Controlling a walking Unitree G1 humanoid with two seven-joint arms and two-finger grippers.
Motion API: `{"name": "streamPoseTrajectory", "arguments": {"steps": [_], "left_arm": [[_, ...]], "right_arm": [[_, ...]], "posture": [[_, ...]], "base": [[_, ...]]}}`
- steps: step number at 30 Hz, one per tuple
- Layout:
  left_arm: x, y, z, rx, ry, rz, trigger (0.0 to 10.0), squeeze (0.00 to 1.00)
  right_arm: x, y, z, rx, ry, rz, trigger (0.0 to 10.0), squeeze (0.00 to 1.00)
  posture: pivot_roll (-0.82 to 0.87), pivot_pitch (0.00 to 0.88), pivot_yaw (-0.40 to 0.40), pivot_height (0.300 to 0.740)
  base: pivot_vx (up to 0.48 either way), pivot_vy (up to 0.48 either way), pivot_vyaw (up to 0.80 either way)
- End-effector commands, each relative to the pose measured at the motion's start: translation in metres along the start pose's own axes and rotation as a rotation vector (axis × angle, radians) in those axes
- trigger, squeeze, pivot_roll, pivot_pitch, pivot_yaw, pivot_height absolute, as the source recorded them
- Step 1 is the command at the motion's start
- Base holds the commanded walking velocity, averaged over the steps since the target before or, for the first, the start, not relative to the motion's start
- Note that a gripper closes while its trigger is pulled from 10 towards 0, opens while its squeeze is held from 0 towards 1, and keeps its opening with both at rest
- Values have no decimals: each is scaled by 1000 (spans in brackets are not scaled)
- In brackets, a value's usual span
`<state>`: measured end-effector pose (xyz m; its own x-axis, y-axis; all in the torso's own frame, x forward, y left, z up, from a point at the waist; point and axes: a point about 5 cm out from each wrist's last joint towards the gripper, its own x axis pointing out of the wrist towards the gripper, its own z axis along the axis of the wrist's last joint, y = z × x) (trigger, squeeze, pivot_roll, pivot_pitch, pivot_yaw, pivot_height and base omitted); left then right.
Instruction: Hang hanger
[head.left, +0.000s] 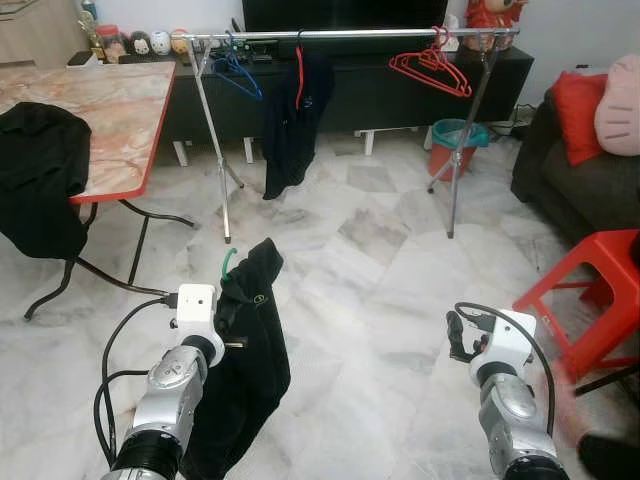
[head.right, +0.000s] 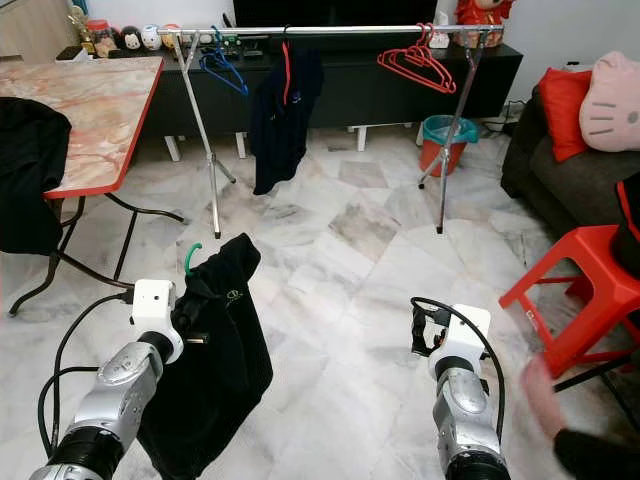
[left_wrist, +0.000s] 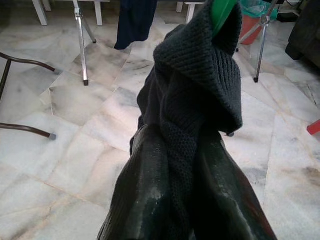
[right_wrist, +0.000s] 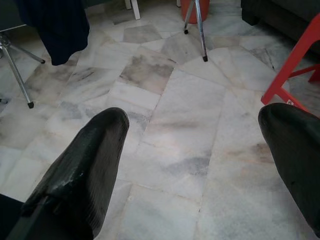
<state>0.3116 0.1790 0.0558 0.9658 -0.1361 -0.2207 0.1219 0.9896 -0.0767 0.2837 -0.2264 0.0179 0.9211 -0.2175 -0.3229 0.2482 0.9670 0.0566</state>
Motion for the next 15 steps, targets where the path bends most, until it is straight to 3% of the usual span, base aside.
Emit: {"name": "streamPoseTrajectory", "arguments": {"steps": [1,15], "left_arm": [[3,1,9,6,-40,1,10000,0],[3,1,9,6,-40,1,10000,0]], "right_arm": [[1,-1,2,5,-6,-7,10000,0],[1,-1,2,5,-6,-7,10000,0]], "posture": [[-92,0,42,740],[-92,0,42,740]], "base": [[0,0,0],[0,0,0]]}}
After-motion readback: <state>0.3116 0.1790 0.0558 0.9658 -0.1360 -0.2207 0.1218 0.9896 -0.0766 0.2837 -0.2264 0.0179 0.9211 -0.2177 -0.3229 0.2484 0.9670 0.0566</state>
